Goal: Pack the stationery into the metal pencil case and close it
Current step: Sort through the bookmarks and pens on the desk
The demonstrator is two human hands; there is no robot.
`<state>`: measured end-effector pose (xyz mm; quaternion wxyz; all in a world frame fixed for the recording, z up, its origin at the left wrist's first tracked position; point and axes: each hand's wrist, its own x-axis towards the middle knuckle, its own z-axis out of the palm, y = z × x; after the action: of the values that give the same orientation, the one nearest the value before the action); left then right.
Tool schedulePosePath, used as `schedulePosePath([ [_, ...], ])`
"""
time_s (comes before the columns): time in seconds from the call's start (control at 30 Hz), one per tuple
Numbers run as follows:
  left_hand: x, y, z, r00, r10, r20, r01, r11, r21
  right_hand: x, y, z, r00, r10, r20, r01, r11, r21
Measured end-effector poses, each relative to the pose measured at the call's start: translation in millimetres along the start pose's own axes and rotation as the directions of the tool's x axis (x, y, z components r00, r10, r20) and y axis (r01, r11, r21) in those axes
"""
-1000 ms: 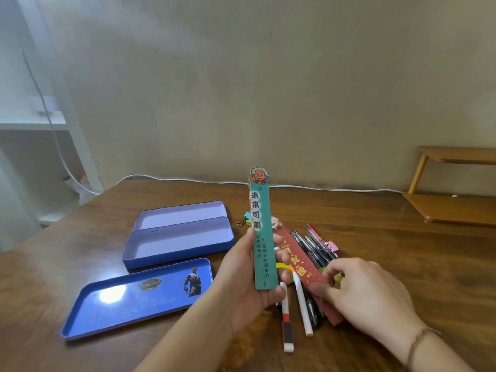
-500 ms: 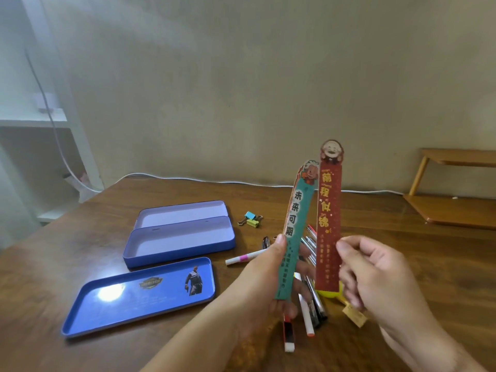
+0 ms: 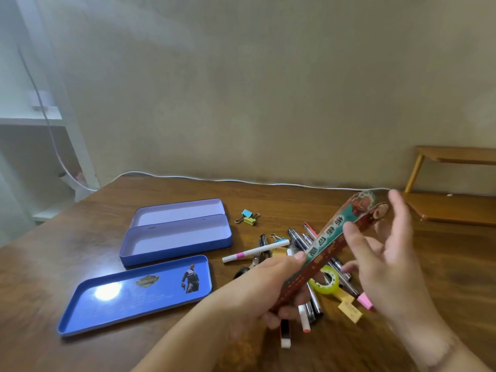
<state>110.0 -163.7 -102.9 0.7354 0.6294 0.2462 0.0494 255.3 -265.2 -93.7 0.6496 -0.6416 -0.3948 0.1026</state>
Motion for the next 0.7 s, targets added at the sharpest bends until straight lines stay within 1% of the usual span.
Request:
schedulePosePath([
  [0.03, -1, 0, 1, 1.0, 0.001, 0.02, -0.001, 1.0, 0.016, 1, 1, -1, 1.0, -0.019, 0.005, 0.019, 1.0, 0.014],
  [0.1, -2, 0, 3, 0.999, -0.002, 0.054, -0.001, 0.999, 0.042, 0, 2, -3, 0.996, -0.086, 0.017, 0.087, 0.996, -0.028],
  [0.17, -3, 0, 3, 0.997, -0.009, 0.075, 0.004, 0.998, 0.058, -1, 3, -4, 0.993, -0.115, 0.023, 0.116, 0.993, -0.034],
  [0.27, -4, 1, 0, 0.998, -0.024, 0.063, 0.017, 0.994, 0.108, -1, -1, -6, 0.993, -0.116, 0.016, 0.116, 0.993, -0.005],
  [0.37, -4, 4, 0, 0.999, -0.028, 0.02, 0.022, 0.969, 0.247, 1, -4, -10, 0.988, -0.149, -0.047, 0.15, 0.989, 0.019],
  [0.43, -4, 5, 0, 1.0, 0.014, -0.024, -0.005, 0.94, 0.341, 3, -2, -11, 0.984, -0.165, -0.066, 0.166, 0.986, 0.019],
  [0.53, -1, 5, -1, 0.989, 0.112, -0.097, -0.06, 0.899, 0.433, 6, 2, -13, 0.972, -0.222, -0.079, 0.22, 0.975, -0.037],
  [0.57, 1, 4, -1, 0.98, 0.163, -0.112, -0.092, 0.879, 0.469, 8, 3, -13, 0.97, -0.222, -0.101, 0.219, 0.975, -0.036],
  [0.63, 3, 2, 0, 0.961, 0.251, -0.115, -0.15, 0.825, 0.545, 9, 4, -14, 0.978, -0.174, -0.113, 0.179, 0.983, 0.038],
  [0.7, 4, -2, -1, 0.953, 0.286, -0.095, -0.178, 0.789, 0.588, 9, 5, -14, 0.983, -0.158, -0.092, 0.164, 0.984, 0.064],
])
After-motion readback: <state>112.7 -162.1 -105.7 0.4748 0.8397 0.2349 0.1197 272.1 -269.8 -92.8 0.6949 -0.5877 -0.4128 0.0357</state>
